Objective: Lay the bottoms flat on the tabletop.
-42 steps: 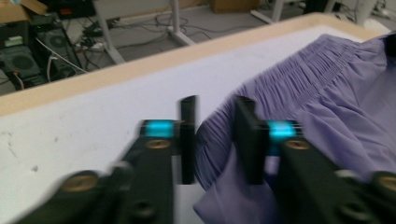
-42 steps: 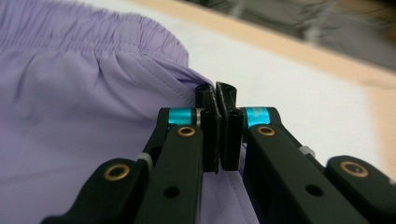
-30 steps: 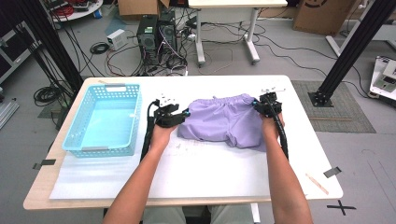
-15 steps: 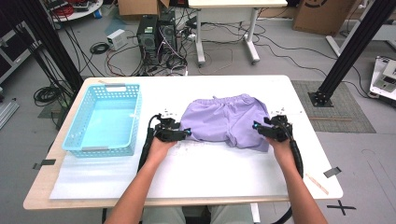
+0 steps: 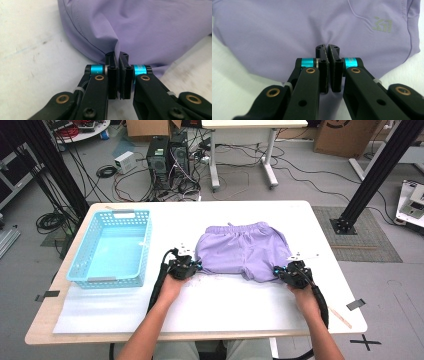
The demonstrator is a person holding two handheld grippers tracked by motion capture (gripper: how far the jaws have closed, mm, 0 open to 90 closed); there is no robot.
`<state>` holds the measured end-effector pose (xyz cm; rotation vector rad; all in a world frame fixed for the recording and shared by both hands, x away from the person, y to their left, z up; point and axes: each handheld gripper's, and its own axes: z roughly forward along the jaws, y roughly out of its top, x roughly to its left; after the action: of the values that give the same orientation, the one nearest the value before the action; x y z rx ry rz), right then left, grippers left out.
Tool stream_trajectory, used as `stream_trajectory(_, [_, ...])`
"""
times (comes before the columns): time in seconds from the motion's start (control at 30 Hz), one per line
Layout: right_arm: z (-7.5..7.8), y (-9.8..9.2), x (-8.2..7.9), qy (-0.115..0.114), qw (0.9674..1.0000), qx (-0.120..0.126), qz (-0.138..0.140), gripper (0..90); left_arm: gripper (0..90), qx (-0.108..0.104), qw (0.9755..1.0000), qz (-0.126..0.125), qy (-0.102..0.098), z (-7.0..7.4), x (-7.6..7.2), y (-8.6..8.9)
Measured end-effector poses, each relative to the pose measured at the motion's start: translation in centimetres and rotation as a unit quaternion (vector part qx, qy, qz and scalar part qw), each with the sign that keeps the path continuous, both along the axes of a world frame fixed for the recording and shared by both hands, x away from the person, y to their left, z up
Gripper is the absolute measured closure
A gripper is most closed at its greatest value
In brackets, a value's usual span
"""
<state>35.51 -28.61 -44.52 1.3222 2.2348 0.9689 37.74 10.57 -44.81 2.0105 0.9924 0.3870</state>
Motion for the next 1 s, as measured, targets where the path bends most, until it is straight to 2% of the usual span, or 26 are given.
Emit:
stream_trajectory(0.23, [0.6,-0.7,-3.7,-0.011,0.9999,0.0,0.01,88.2,87.0,-0.035,0.9988,-0.029,-0.021,0.3,-4.0,1.3])
stream_trajectory(0.43, [1.4,-1.4,-6.8,-0.023,0.9995,0.006,0.02,88.2,87.0,-0.033,0.9975,-0.057,-0.027,0.5,-7.0,2.0])
stream_trajectory(0.57, [1.6,-1.5,-7.9,-0.021,0.9994,0.002,0.028,88.1,86.8,-0.039,0.9964,-0.069,-0.031,0.9,-8.1,2.2])
stream_trajectory(0.6, [1.7,-1.5,-8.0,-0.022,0.9993,0.002,0.031,87.4,86.3,-0.042,0.9963,-0.068,-0.031,0.9,-8.1,2.3])
stream_trajectory(0.63, [1.8,-1.4,-8.0,-0.023,0.9993,0.004,0.03,85.4,81.8,-0.049,0.9963,-0.062,-0.032,1.0,-8.0,2.4])
stream_trajectory(0.7, [2.2,-1.4,-7.8,-0.031,0.9991,0.015,0.023,74.6,64.6,-0.067,0.9965,-0.043,-0.026,1.1,-7.4,2.6])
stream_trajectory(0.8, [2.9,-1.4,-7.0,-0.043,0.9985,0.032,0.01,66.4,51.8,-0.078,0.9961,-0.026,-0.03,1.4,-6.2,2.8])
stream_trajectory(0.93, [3.1,-1.5,-4.7,-0.047,0.9985,0.029,-0.009,58.0,49.3,-0.068,0.9975,-0.007,-0.019,1.2,-4.2,2.3])
stream_trajectory(1.0, [2.7,-1.4,-3.2,-0.032,0.9989,0.027,-0.019,53.2,48.3,-0.059,0.9983,-0.002,-0.005,0.8,-3.2,1.9])
